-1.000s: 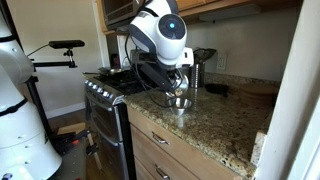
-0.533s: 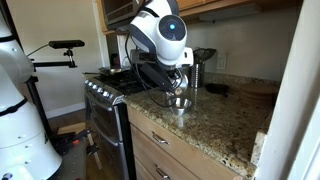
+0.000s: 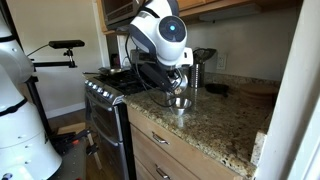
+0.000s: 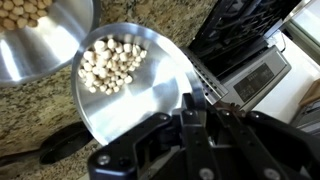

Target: Pour the things in the bowl on the left into the bowl on the right

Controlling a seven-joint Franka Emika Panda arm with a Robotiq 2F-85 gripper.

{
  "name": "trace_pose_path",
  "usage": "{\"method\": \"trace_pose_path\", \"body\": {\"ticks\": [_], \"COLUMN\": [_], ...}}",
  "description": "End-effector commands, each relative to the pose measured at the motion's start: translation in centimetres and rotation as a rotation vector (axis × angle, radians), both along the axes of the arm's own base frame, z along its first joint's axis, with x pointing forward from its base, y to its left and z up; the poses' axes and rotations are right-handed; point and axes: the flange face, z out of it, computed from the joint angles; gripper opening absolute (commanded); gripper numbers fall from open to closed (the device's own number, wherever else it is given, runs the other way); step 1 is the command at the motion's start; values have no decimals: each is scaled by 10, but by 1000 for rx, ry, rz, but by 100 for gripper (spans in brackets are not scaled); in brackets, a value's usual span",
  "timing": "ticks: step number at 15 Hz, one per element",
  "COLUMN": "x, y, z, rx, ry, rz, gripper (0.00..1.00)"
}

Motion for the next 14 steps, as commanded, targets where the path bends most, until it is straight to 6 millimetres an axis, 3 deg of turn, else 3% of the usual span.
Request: {"method": "trace_pose_path", "body": {"ticks": [1, 14], "x": [-4, -17], "y": [-6, -20], "z": [0, -8], "rx": [47, 98], "ry": [-37, -70], "rz": [-2, -16], "gripper": [8, 8]}}
